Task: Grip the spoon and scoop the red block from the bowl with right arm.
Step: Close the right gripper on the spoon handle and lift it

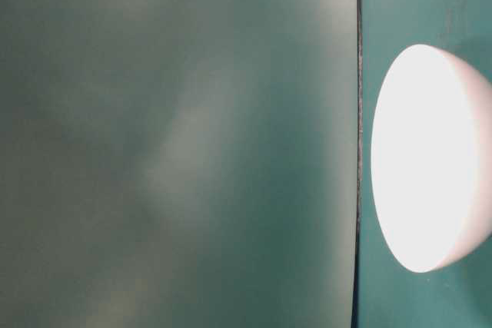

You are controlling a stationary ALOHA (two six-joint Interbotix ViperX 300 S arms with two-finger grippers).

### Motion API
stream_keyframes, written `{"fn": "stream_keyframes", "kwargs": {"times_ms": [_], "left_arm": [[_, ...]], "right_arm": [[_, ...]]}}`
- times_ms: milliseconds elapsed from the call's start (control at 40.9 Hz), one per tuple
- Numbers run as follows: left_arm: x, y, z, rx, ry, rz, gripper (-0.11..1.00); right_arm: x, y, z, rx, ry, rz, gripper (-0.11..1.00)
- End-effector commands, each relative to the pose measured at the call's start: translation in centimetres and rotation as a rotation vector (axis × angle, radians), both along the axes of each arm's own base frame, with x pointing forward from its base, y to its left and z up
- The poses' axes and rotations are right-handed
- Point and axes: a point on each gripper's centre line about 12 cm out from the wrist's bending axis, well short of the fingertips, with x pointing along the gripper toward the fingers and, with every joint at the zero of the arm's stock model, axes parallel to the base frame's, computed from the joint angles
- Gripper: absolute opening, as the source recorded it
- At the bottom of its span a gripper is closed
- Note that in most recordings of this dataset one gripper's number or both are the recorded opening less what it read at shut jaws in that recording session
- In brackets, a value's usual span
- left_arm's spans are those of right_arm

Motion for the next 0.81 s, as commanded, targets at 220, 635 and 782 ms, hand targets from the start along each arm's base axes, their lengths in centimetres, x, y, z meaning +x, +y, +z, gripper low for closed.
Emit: {"fn": "stream_keyframes", "kwargs": {"times_ms": [220,635,782], "left_arm": [[0.2,0.0,1.0,0.002,-0.018,0.000,0.01],[0.2,0.0,0.8,0.002,0.000,-0.001,0.01],[0.0,0.0,1.1,0.003,-0.008,-0.001,0.01]], "right_arm": [[0.3,0.2,0.2,0.008,-0.012,-0.001,0.41],[1.8,0.8,2.4,0.042,-0.114,0.000,0.22],[3.6,0.2,5.5,0.090,-0.174,-0.050,0.22]]}}
